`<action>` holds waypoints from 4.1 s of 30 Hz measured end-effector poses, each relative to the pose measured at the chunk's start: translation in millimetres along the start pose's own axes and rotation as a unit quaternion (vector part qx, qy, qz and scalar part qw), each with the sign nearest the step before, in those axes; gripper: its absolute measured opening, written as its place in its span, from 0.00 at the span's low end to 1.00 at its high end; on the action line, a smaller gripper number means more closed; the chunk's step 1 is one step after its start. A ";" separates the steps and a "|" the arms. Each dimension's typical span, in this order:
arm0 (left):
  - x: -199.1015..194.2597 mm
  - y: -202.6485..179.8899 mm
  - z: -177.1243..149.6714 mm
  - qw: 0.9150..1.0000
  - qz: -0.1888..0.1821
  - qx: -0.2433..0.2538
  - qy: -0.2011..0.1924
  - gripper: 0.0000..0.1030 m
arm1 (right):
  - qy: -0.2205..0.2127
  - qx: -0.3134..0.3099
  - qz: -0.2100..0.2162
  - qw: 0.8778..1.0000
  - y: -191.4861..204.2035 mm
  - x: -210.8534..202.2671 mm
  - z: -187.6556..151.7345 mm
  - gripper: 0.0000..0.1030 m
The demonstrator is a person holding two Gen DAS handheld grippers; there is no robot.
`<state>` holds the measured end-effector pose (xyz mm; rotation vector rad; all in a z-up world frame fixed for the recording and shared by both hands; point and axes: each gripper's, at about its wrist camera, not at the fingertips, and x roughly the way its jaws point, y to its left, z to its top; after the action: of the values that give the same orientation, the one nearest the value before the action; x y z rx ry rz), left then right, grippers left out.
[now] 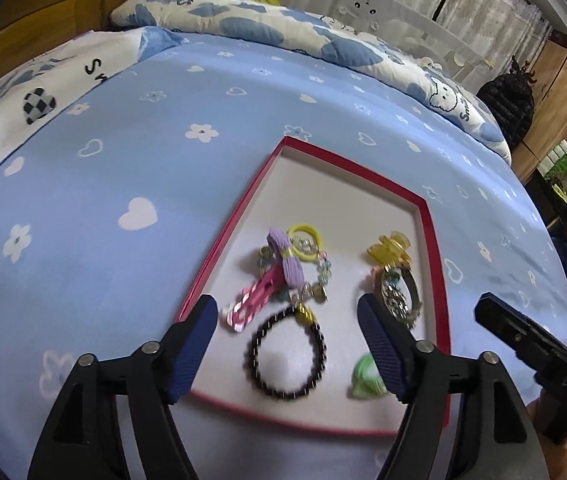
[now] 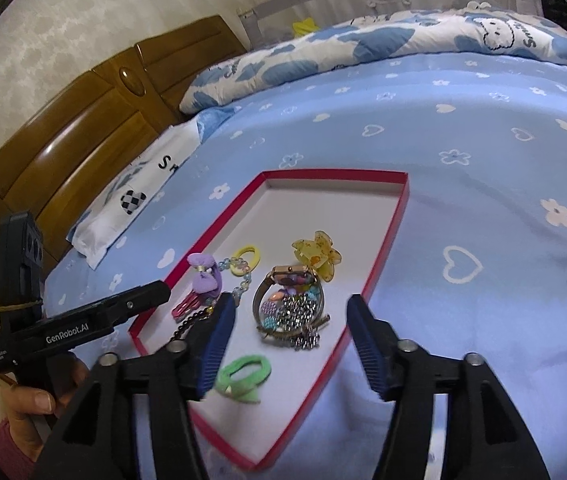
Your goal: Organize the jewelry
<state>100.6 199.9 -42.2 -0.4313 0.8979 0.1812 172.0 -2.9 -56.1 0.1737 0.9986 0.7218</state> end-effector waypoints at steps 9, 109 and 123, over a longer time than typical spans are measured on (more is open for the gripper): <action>-44.1 -6.6 -42.7 1.000 0.008 -0.001 -0.015 0.84 | -0.025 -0.012 -0.011 1.000 3.8 -43.6 -31.8 0.82; -157.7 -59.9 -121.0 0.977 0.065 0.135 -0.149 0.99 | -0.154 -0.100 -0.131 0.974 32.8 -152.6 -83.6 1.00; -154.8 -63.8 -121.4 0.977 0.068 0.136 -0.146 0.99 | -0.152 -0.102 -0.132 0.974 32.4 -150.6 -83.1 1.00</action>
<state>-60.6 93.7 31.9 -0.0827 0.6497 0.2374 38.6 -87.8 19.0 -0.0283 0.6354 0.5302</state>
